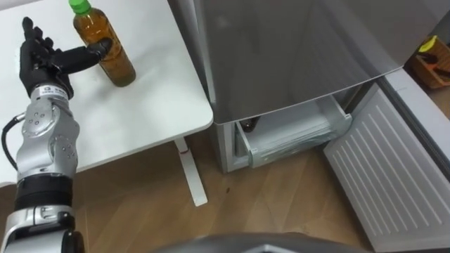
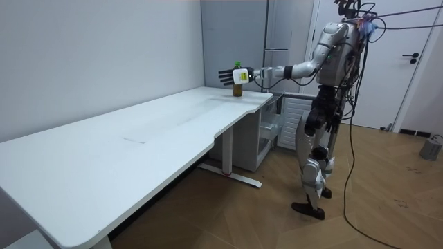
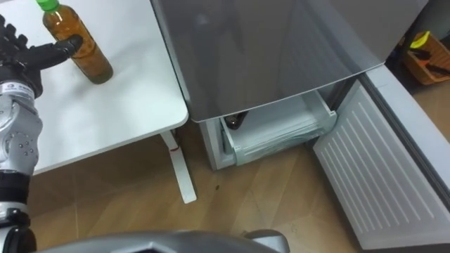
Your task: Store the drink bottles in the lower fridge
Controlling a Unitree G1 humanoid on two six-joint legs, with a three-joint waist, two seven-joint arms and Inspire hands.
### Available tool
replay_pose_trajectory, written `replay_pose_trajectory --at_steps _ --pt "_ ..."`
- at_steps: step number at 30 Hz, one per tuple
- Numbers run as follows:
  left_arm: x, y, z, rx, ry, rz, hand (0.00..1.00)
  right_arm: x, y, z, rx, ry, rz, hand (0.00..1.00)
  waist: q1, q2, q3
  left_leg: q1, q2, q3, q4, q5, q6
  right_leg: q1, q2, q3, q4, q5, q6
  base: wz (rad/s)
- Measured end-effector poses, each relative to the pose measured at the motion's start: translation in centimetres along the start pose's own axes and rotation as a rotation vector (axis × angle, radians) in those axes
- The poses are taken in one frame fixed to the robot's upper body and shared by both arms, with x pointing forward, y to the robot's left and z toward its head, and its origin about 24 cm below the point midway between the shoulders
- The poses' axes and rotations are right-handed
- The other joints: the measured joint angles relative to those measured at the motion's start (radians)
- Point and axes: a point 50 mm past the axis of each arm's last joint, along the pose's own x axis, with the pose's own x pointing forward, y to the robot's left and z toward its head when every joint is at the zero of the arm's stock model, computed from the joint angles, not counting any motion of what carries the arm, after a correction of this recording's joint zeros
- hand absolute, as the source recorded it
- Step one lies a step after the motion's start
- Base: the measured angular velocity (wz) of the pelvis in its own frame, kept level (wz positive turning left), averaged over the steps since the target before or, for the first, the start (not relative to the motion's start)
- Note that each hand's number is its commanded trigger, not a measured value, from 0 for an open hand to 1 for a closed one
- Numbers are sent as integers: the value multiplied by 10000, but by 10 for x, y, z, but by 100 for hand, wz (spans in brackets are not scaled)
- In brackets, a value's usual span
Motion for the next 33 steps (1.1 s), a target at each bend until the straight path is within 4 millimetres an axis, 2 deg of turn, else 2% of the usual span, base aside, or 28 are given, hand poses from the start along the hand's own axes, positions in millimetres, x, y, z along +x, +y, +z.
replay_pose_trajectory --at_steps 7,16,25,33 --pt "2 1 3 291 -130 188 0 -1 -1 1 114 -132 -35 0 -11 -21 10 -87 23 69 8 -1 0 -125 28 100 44 11 -8 -4" --pt "16 -1 14 456 -181 -39 0 -2 -2 -12 56 109 -68 0 -33 293 18 -179 59 70 13 -2 -3 -133 43 42 35 53 -30 0" --pt "19 -2 15 436 -110 -168 0 -2 -2 -11 22 -6 -207 0 -76 250 14 -196 46 68 96 -1 -1 -131 16 15 27 52 -28 0" --pt "30 -16 31 230 -462 -396 0 -2 -2 -13 -104 32 -299 0 -73 167 27 -192 44 61 171 -1 -1 -58 20 72 39 49 -23 0"
